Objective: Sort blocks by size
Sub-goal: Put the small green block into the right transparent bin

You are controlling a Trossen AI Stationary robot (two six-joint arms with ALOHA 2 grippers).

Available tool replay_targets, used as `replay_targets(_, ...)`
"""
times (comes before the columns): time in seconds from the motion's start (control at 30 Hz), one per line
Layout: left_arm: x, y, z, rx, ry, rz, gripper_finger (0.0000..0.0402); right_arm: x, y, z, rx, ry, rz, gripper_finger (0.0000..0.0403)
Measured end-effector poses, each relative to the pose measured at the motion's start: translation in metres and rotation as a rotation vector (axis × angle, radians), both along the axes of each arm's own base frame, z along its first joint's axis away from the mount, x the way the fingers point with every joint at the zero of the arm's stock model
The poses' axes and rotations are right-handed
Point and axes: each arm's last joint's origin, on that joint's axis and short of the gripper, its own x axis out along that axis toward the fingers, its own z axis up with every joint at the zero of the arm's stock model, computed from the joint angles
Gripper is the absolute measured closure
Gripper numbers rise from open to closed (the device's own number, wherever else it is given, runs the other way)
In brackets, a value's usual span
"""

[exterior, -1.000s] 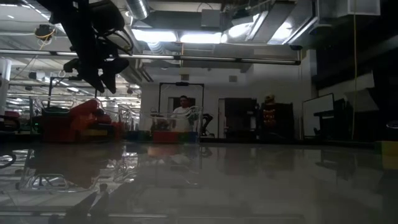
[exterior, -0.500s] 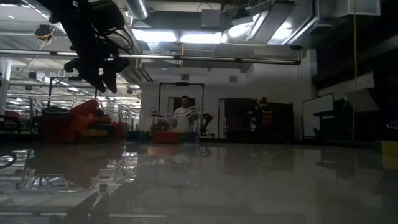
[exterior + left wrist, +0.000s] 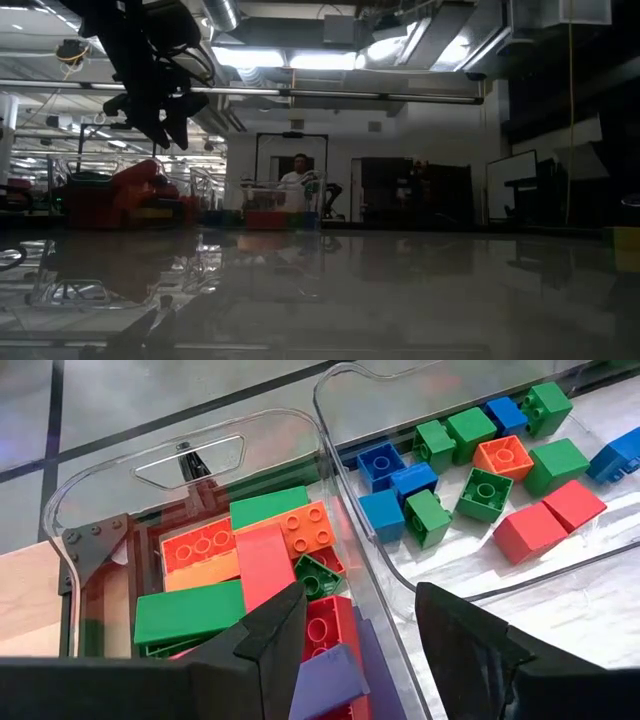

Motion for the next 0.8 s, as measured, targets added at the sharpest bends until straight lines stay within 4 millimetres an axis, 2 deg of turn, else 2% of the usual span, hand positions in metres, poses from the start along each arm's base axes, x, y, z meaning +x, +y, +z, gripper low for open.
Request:
replay_targets(0.2, 0.0, 0.0, 0.0, 0.0, 0.0, 0.0, 0.0224, 0.018, -0.017, 0.001, -0.029, -0.048, -0.012, 0.0265)
replay_targets(0.3, 0.0, 0.0, 0.0, 0.0, 0.0, 0.0, 0.0224, 0.035, -0.032, 0.004, -0.089, -0.131, 0.026, 0.0249)
replay_targets(0.4, 0.0, 0.0, 0.0, 0.0, 0.0, 0.0, 0.0224, 0.056, -0.051, 0.009, -0.181, -0.241, 0.073, 0.0252)
replay_targets(0.57, 0.0, 0.0, 0.0, 0.0, -0.001, 0.0, 0.0224, 0.095, -0.093, 0.014, -0.325, -0.414, 0.161, 0.0269)
replay_targets(0.8, 0.0, 0.0, 0.0, 0.0, -0.001, 0.001, 0.0224, 0.156, -0.178, 0.025, -0.436, -0.743, 0.117, 0.0252)
